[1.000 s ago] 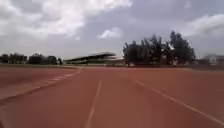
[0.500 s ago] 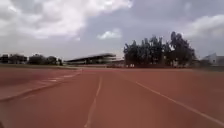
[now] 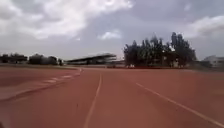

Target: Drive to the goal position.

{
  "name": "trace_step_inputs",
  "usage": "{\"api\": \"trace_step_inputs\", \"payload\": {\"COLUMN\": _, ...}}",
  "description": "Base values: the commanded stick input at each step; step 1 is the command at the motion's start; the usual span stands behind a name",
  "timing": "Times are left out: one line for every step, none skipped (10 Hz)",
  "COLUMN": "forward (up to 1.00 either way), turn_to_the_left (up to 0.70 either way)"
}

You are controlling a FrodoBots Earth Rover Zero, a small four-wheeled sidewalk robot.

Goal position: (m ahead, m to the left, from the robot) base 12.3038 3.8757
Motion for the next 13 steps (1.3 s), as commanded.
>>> {"api": "trace_step_inputs", "payload": {"forward": 0.45, "turn_to_the_left": 0.00}}
{"api": "trace_step_inputs", "payload": {"forward": 0.45, "turn_to_the_left": 0.00}}
{"api": "trace_step_inputs", "payload": {"forward": 0.45, "turn_to_the_left": 0.00}}
{"api": "trace_step_inputs", "payload": {"forward": 0.45, "turn_to_the_left": 0.00}}
{"api": "trace_step_inputs", "payload": {"forward": 0.45, "turn_to_the_left": 0.00}}
{"api": "trace_step_inputs", "payload": {"forward": 0.45, "turn_to_the_left": 0.00}}
{"api": "trace_step_inputs", "payload": {"forward": 0.45, "turn_to_the_left": 0.00}}
{"api": "trace_step_inputs", "payload": {"forward": 0.45, "turn_to_the_left": 0.00}}
{"api": "trace_step_inputs", "payload": {"forward": 0.45, "turn_to_the_left": 0.00}}
{"api": "trace_step_inputs", "payload": {"forward": 0.45, "turn_to_the_left": 0.00}}
{"api": "trace_step_inputs", "payload": {"forward": 0.45, "turn_to_the_left": 0.00}}
{"api": "trace_step_inputs", "payload": {"forward": 0.45, "turn_to_the_left": 0.00}}
{"api": "trace_step_inputs", "payload": {"forward": 0.45, "turn_to_the_left": 0.00}}
